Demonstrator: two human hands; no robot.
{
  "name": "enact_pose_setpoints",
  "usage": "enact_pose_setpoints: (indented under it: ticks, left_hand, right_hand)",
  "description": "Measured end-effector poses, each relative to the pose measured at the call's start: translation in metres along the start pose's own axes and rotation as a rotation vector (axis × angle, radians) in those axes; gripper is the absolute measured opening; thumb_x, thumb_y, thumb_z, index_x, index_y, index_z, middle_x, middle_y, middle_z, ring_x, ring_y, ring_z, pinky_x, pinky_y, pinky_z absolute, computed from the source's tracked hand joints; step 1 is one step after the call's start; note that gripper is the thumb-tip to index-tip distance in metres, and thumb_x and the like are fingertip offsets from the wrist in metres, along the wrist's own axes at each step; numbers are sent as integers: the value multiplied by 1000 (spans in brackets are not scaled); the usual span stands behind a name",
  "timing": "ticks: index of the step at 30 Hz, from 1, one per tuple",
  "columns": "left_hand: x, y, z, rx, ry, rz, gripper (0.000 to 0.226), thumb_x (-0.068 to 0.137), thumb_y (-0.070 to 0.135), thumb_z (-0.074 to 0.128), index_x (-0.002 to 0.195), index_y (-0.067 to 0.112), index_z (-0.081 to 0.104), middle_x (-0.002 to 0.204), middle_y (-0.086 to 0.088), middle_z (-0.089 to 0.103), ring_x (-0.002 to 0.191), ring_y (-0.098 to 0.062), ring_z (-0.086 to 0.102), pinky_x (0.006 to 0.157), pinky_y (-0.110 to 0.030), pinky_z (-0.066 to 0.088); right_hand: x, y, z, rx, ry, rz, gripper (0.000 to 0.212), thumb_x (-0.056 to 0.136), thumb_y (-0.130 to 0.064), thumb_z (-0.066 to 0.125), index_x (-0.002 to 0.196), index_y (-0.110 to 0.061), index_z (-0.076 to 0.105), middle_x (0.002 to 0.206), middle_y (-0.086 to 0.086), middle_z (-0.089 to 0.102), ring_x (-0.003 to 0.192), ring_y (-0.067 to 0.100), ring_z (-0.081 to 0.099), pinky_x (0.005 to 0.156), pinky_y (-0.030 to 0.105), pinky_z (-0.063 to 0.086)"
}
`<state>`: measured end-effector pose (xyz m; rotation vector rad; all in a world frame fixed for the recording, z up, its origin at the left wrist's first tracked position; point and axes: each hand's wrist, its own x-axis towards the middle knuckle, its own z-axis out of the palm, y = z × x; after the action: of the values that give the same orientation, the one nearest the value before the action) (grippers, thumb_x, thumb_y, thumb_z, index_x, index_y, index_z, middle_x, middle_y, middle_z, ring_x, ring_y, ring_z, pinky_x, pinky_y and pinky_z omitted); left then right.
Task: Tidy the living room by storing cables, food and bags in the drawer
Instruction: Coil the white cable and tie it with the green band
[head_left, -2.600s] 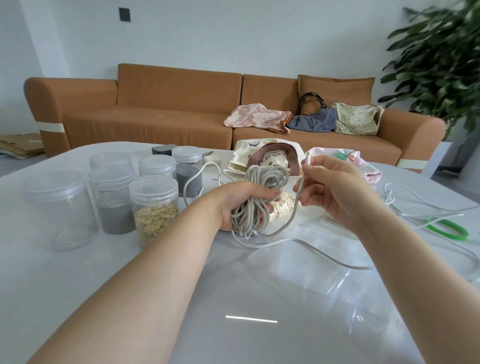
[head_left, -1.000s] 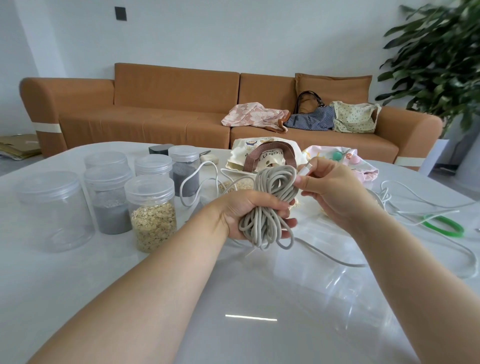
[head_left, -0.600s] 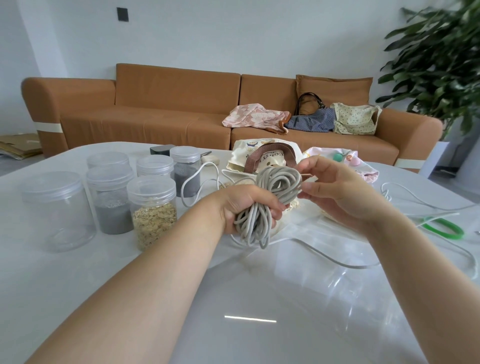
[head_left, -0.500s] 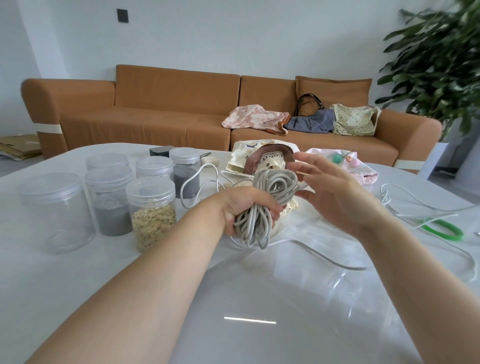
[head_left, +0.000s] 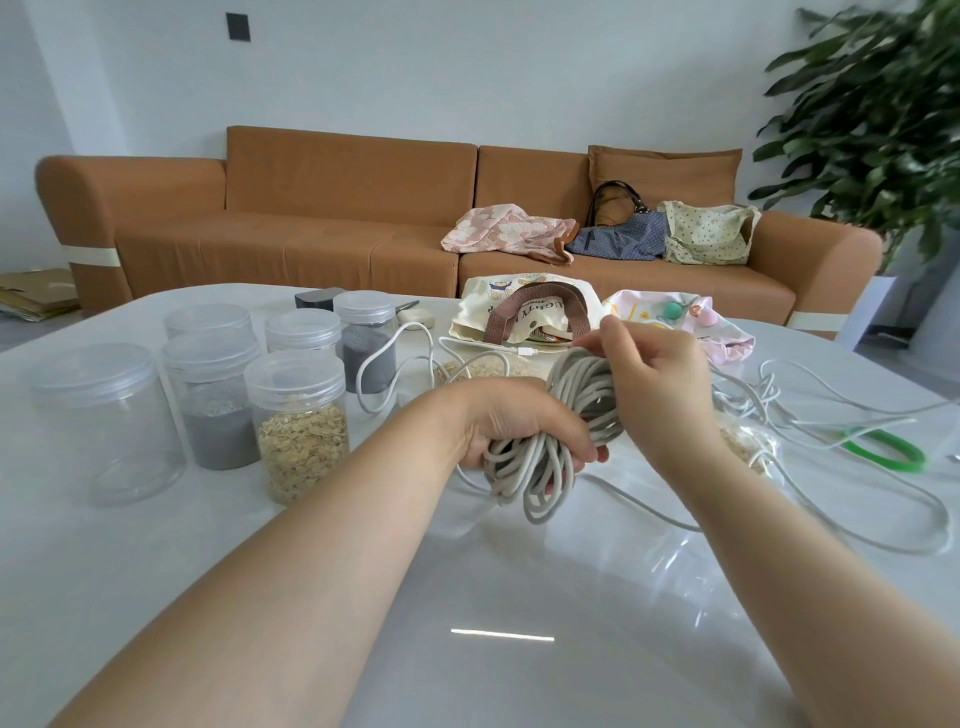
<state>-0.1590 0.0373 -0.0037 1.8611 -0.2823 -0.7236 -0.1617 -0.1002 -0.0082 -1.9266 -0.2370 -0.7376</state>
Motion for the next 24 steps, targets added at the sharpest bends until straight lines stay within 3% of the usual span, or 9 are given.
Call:
enact_pose_setpoints:
  ticks: [3, 6, 10, 13, 15, 17, 22, 24]
  left_hand:
    - [-1, 0, 1, 11, 27, -2, 11, 77, -1, 64, 70, 6, 67, 64, -9, 63, 56, -20, 55, 59, -28, 47]
    - [0, 0, 0, -22, 50, -4, 17, 83, -7, 56, 72, 5, 59, 59, -1, 66, 48, -12, 58, 58, -27, 47]
    - [-2, 2, 1, -20, 42, 3, 15, 82, -10, 55, 80, 4, 60, 60, -1, 67, 49, -11, 59, 60, -28, 48]
    - [-2, 2, -1, -5, 43, -12, 17, 81, -10, 56, 73, 4, 61, 60, -4, 66, 54, -15, 60, 59, -28, 49]
    - [-1, 2, 1, 9, 57, -24, 25, 78, -9, 59, 60, 6, 66, 65, -9, 66, 68, -23, 60, 62, -31, 49]
    - [-1, 1, 2, 23, 81, -37, 32, 79, -8, 59, 51, 8, 65, 68, -12, 65, 68, -24, 58, 60, -31, 49]
    - [-2, 0, -1, 25, 118, -54, 23, 70, -3, 66, 52, 10, 69, 86, -21, 62, 73, -28, 56, 62, -32, 49]
    - [-3, 0, -4, 13, 124, -58, 13, 59, 2, 67, 49, 11, 69, 84, -21, 61, 84, -32, 57, 69, -36, 48]
  right_hand:
    - [1, 5, -4, -218, -132, -105, 36, 96, -29, 41, 81, -19, 72, 71, 8, 68, 72, 23, 60, 70, 38, 49]
    - [0, 4, -6, -105, -274, -94, 42, 88, -45, 35, 93, -24, 72, 81, 8, 70, 79, 17, 61, 76, 34, 48]
    - [-3, 1, -4, 59, -321, -60, 33, 83, -36, 44, 83, -16, 69, 80, 11, 67, 69, 8, 55, 66, 22, 43]
    - [-3, 2, 2, 72, -222, -49, 33, 93, -27, 51, 74, -4, 65, 69, 16, 61, 62, 11, 51, 62, 30, 43]
    - [-1, 3, 5, 0, -131, -32, 40, 98, -28, 45, 69, -8, 64, 65, 10, 63, 62, 18, 55, 65, 36, 47]
    - [1, 4, 5, -67, -95, -50, 43, 99, -32, 41, 68, -13, 64, 66, 8, 66, 66, 23, 60, 67, 40, 50]
    - [0, 7, 0, -173, -267, -141, 67, 89, -56, 28, 81, 0, 61, 74, 17, 64, 73, 30, 58, 69, 45, 48]
    - [-3, 5, 1, -124, -325, -145, 57, 86, -51, 32, 86, -1, 60, 80, 15, 62, 77, 24, 56, 74, 38, 45]
